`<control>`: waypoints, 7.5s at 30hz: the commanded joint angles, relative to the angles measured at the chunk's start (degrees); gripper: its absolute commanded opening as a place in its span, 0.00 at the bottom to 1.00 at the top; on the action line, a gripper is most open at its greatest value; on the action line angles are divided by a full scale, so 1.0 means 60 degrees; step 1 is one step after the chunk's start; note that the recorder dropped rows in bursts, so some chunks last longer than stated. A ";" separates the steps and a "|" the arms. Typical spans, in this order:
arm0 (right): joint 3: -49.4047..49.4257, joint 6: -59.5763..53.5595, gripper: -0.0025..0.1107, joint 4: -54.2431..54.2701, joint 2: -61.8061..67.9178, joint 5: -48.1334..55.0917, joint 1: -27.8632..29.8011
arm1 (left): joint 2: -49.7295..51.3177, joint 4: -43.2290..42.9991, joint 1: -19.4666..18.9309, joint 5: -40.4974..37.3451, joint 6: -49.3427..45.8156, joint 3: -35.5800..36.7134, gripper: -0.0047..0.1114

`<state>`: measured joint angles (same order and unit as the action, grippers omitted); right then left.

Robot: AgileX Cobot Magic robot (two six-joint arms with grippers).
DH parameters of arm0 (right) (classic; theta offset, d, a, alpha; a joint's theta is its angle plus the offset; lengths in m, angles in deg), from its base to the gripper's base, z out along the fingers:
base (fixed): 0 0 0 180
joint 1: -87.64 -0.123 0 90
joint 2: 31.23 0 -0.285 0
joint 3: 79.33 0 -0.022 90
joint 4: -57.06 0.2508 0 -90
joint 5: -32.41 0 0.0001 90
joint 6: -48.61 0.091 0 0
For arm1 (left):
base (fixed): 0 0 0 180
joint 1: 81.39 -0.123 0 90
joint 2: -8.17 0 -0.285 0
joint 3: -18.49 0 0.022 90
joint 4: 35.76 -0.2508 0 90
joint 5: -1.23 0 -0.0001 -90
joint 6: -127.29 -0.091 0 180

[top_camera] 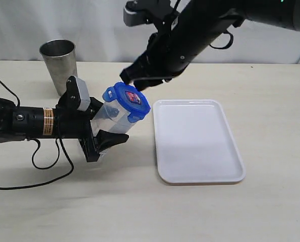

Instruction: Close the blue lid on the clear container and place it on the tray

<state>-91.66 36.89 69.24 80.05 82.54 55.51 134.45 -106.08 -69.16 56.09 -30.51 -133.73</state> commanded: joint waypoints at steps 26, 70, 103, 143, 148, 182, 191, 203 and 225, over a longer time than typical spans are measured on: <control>-0.3282 0.3025 0.26 -0.2716 0.2384 0.2824 -0.1887 | -0.0085 0.0324 0.0229 0.0285 -0.0270 -0.0010 0.04; -0.3282 0.2562 0.30 -0.5693 0.3813 0.3306 -0.3333 | -0.0085 0.0443 0.0209 0.0689 -0.0439 -0.0010 0.04; 0.0236 0.2518 0.06 -0.5266 -0.3335 -0.0443 -0.3314 | -0.0085 0.0564 0.0209 0.0962 -0.0447 -0.0010 0.04; 1.1253 0.4323 0.06 -0.5892 -1.7248 -0.6851 -0.3299 | -0.0085 0.0829 0.0247 0.2518 -0.0449 -0.0010 0.04; 1.1254 0.4323 0.06 -0.5892 -1.7248 -0.6827 -0.3299 | -0.0085 0.0848 0.0247 0.2518 -0.0449 -0.0010 0.04; 1.2083 0.4323 0.06 -0.2604 -1.7248 -0.7162 -0.3142 | -0.0085 0.0618 0.0247 0.2518 -0.0449 -0.0010 0.04; 1.3782 0.4323 0.06 -0.2030 -1.7248 -0.7142 -0.0645 | -0.0085 0.0618 0.0247 0.2518 -0.0449 -0.0010 0.04; 1.4145 0.4323 0.06 -0.0995 -1.7248 -0.7098 0.4554 | -0.0085 0.0704 0.0247 0.2518 -0.0449 -0.0010 0.04; 1.4925 0.4323 0.06 -0.2607 -1.7248 -0.5576 0.6138 | -0.0085 0.0775 0.0247 0.2518 -0.0449 -0.0010 0.04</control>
<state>-2.26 62.74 57.06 -23.22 46.41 92.07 134.35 -102.67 -68.05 69.13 -33.30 -133.46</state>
